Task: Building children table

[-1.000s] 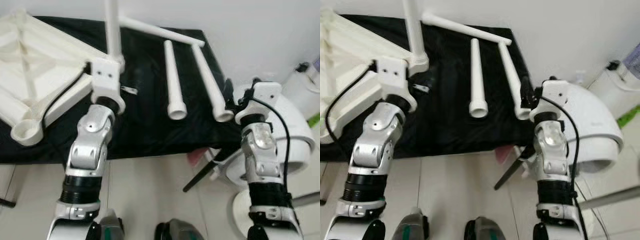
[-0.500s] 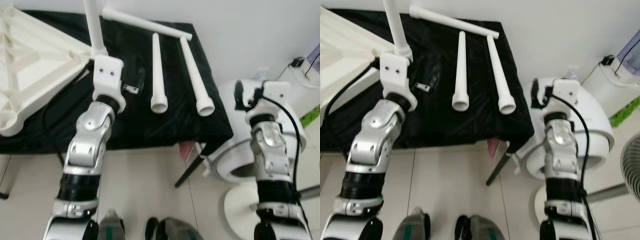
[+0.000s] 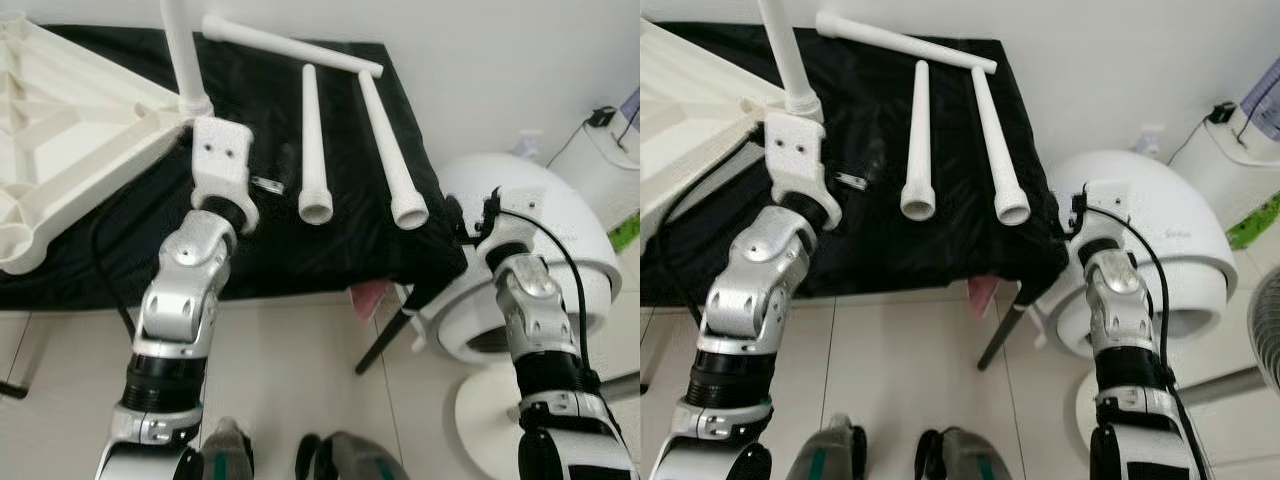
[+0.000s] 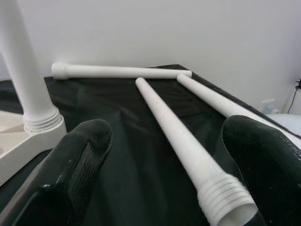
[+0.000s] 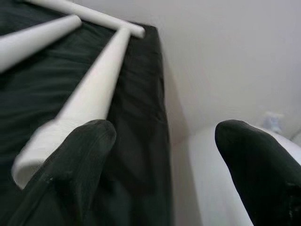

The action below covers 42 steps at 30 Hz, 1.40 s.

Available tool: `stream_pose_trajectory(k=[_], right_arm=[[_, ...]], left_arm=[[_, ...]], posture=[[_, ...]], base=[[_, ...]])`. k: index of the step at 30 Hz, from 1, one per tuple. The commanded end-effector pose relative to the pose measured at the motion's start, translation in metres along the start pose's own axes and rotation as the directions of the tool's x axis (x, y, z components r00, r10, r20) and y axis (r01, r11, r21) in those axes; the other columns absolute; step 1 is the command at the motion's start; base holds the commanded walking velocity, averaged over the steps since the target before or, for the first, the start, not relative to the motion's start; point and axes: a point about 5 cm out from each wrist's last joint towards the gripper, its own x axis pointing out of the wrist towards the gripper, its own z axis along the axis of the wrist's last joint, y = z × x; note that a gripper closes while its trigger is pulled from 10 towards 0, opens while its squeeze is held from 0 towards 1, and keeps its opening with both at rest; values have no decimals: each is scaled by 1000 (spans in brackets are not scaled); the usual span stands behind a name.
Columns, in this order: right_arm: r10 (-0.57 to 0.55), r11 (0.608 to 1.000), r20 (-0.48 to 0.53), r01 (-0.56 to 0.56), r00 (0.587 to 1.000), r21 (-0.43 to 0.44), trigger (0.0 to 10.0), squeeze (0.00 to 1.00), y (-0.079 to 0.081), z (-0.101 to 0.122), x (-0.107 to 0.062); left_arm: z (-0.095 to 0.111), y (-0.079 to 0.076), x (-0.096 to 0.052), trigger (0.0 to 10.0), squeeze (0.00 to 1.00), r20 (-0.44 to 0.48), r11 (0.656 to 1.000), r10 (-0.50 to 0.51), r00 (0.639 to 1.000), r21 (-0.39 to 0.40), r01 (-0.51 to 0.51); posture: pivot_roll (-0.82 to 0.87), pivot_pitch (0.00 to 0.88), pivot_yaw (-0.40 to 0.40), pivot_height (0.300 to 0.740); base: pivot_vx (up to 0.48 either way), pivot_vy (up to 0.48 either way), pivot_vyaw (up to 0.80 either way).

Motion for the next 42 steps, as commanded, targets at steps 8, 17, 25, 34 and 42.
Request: stream_pose_trajectory(k=[8,17,25,34,42], right_arm=[[36,999,30,-36,999,10,10000,0,3,0,5],[26,1000,49,-26,998,6,10000,0,-2,3,7],[2,1000,57,-2,998,2,10000,0,-8,3,6],[-52,999,56,52,997,6,10000,0,-14,2,6],[-73,997,-2,73,997,-6,10000,0,-15,-9,6]], left_arm=[[0,5,-2,10000,0,-6,997,53,999,-48,-53],[3,3,-2,10000,0,4,998,56,998,3,-56],[3,4,-2,10000,0,1,997,63,998,33,-63],[1,3,-2,10000,0,-4,996,62,998,67,-62],[0,0,-2,10000,0,-8,996,53,999,73,-52]], posture=[[57,139,-102,740],[53,145,-98,740],[51,153,-96,740],[52,154,-94,740],[53,151,-94,740]], base=[[-90,337,0],[0,0,0],[0,0,0],[0,0,0],[0,0,0]])
